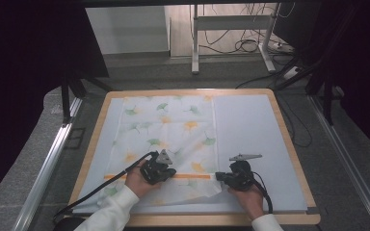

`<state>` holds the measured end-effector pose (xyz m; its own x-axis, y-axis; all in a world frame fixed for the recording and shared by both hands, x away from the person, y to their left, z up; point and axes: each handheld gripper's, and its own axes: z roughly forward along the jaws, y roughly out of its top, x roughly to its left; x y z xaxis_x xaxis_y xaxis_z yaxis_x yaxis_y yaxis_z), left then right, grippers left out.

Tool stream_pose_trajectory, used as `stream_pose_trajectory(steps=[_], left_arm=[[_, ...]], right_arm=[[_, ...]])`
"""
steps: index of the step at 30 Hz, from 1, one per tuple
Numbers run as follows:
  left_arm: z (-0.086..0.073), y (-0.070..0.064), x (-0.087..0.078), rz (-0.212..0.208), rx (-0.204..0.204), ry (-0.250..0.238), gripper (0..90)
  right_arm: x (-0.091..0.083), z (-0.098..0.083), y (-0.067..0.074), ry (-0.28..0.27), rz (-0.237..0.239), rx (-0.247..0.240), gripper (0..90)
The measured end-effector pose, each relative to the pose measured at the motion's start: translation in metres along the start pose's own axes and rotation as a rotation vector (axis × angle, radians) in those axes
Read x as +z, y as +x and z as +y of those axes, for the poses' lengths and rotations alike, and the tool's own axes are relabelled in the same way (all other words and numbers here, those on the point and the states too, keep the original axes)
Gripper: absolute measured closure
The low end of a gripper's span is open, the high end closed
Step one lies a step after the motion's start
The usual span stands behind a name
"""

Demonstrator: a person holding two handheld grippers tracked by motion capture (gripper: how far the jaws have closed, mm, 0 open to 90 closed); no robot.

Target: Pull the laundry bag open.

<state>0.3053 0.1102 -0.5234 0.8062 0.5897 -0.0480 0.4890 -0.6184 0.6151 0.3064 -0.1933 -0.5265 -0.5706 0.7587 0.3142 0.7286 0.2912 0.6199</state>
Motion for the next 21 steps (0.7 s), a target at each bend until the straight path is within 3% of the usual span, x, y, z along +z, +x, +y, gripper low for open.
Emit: stream_pose_trajectory(steps=[17,21], left_arm=[[-0.011,0.006,-0.010,0.040,-0.011,0.018,90.0],[-0.015,0.011,-0.013,0.042,-0.029,0.022,90.0]], right_arm=[[0.000,0.000,0.000,0.000,0.000,-0.005,89.4],[0.000,0.000,0.000,0.000,-0.001,-0.005,89.4]])
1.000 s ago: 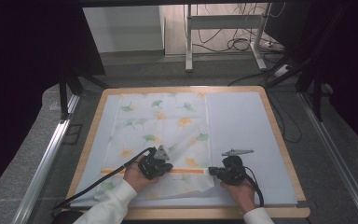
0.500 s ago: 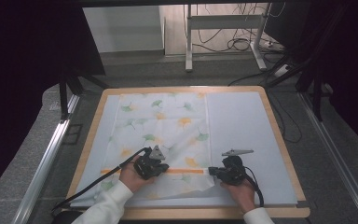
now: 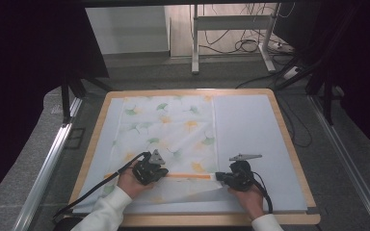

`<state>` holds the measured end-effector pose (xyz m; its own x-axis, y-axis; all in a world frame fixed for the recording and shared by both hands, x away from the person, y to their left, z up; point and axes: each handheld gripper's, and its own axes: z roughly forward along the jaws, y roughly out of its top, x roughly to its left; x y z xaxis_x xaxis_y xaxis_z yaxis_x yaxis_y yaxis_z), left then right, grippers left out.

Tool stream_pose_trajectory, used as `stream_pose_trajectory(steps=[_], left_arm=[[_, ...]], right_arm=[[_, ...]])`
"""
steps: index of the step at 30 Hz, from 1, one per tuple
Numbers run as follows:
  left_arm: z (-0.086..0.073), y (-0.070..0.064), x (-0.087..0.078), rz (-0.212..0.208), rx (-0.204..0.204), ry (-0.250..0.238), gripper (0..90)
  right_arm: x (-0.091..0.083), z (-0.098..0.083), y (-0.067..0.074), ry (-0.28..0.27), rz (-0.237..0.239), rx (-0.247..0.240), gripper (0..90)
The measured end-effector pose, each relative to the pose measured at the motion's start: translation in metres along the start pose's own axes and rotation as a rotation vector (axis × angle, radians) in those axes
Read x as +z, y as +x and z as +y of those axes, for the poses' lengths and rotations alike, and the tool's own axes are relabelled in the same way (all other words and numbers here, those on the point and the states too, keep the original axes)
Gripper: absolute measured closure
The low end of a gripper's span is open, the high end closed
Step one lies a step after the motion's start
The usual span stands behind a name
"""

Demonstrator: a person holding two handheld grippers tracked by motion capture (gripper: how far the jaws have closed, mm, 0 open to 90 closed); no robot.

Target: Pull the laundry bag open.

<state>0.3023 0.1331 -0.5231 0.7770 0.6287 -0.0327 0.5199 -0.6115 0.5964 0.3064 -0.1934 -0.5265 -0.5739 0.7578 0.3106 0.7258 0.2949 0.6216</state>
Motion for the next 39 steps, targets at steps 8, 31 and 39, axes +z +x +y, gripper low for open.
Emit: stream_pose_trajectory(steps=[8,31,39], left_arm=[[-0.006,0.006,-0.004,-0.007,-0.018,0.003,90.0],[-0.026,0.024,-0.019,0.007,-0.078,0.013,90.0],[-0.033,0.030,-0.024,0.010,-0.099,0.012,90.0]], right_arm=[[0.000,0.000,0.000,0.001,-0.006,0.000,89.4],[0.000,0.000,0.001,0.000,-0.006,-0.002,89.3],[0.000,0.000,0.001,-0.001,-0.006,-0.004,89.3]])
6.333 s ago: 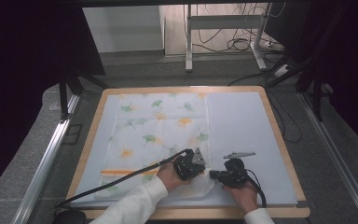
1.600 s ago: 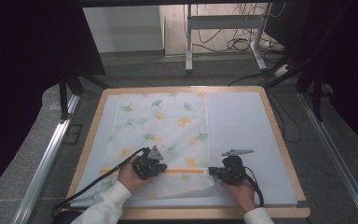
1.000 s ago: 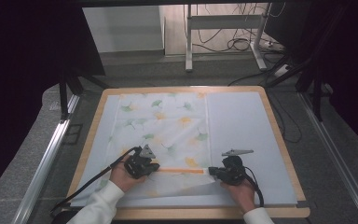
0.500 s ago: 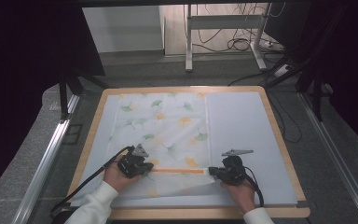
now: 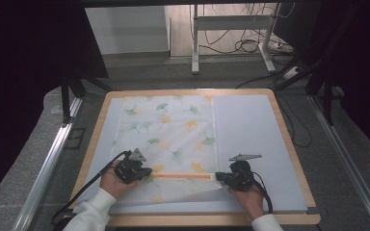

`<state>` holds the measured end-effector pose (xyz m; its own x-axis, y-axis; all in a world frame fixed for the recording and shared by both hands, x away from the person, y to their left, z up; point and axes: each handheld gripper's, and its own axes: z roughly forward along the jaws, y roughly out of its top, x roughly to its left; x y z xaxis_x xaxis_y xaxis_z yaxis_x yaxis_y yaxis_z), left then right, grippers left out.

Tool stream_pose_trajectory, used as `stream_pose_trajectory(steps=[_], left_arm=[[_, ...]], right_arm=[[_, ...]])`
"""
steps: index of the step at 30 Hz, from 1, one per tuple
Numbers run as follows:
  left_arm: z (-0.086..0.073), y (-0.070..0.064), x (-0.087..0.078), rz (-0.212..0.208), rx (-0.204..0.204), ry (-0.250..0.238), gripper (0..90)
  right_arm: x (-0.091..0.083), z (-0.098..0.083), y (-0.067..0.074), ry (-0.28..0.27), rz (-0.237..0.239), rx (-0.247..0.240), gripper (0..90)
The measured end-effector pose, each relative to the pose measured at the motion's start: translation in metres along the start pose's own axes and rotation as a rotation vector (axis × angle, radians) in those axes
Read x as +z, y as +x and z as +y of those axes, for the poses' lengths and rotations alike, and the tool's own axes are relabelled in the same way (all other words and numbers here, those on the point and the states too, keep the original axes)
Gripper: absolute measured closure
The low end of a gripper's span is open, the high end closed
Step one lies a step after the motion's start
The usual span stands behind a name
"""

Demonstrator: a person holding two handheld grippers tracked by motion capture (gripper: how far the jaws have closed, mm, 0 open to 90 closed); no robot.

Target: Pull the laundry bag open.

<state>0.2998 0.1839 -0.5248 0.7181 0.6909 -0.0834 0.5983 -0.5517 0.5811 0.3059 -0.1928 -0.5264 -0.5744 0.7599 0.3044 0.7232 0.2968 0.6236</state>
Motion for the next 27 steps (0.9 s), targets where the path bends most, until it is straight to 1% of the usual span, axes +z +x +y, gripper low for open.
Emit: stream_pose_trajectory(steps=[9,17,21,23,27], left_arm=[[-0.008,0.007,-0.006,0.003,-0.021,-0.001,89.9],[-0.015,0.013,-0.011,0.021,-0.034,0.005,90.0],[-0.018,0.015,-0.013,0.021,-0.046,0.002,90.0],[-0.019,0.016,-0.014,0.024,-0.041,0.008,89.9],[-0.022,0.018,-0.017,0.034,-0.051,0.008,90.0]], right_arm=[[0.000,0.000,0.000,0.000,-0.001,-0.001,89.3],[0.000,0.000,0.000,0.000,0.000,-0.001,89.3],[0.000,0.000,0.000,0.000,0.000,0.000,89.3],[0.000,0.000,0.000,0.000,-0.001,-0.001,89.3],[0.000,0.000,0.000,0.000,0.000,-0.002,89.3]])
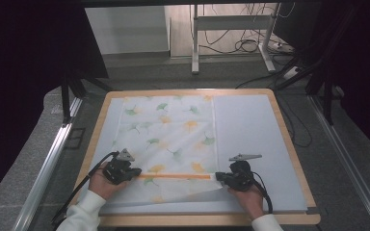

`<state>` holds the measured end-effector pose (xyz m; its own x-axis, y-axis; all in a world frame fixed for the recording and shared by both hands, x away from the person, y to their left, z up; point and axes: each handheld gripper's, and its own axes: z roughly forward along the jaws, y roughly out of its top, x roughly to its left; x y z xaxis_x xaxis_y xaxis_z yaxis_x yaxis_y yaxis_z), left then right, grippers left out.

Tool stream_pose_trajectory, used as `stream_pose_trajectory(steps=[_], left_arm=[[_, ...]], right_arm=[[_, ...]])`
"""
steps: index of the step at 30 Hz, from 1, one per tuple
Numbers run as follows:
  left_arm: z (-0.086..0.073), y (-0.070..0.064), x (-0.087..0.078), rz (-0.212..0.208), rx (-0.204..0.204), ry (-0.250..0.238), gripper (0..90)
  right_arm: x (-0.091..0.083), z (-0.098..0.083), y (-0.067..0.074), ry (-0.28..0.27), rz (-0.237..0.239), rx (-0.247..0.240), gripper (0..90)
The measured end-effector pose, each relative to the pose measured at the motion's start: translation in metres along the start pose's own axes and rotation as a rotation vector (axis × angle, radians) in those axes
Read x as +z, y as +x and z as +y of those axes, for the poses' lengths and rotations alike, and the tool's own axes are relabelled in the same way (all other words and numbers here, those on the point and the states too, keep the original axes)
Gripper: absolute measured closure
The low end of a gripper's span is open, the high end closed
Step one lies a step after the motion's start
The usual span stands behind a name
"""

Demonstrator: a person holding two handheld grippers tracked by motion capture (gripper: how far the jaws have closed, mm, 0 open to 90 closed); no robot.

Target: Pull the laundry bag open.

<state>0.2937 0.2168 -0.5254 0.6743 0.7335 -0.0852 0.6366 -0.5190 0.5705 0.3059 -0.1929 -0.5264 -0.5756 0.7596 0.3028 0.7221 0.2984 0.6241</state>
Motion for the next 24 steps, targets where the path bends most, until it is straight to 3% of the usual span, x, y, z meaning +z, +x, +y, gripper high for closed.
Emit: stream_pose_trajectory(steps=[14,24], left_arm=[[-0.011,0.008,-0.009,0.030,-0.012,0.008,89.9],[-0.021,0.017,-0.015,0.044,-0.042,0.005,90.0]], right_arm=[[0.000,0.000,0.000,0.000,0.000,-0.001,89.3],[0.000,0.000,0.000,0.001,0.000,-0.003,89.3]])
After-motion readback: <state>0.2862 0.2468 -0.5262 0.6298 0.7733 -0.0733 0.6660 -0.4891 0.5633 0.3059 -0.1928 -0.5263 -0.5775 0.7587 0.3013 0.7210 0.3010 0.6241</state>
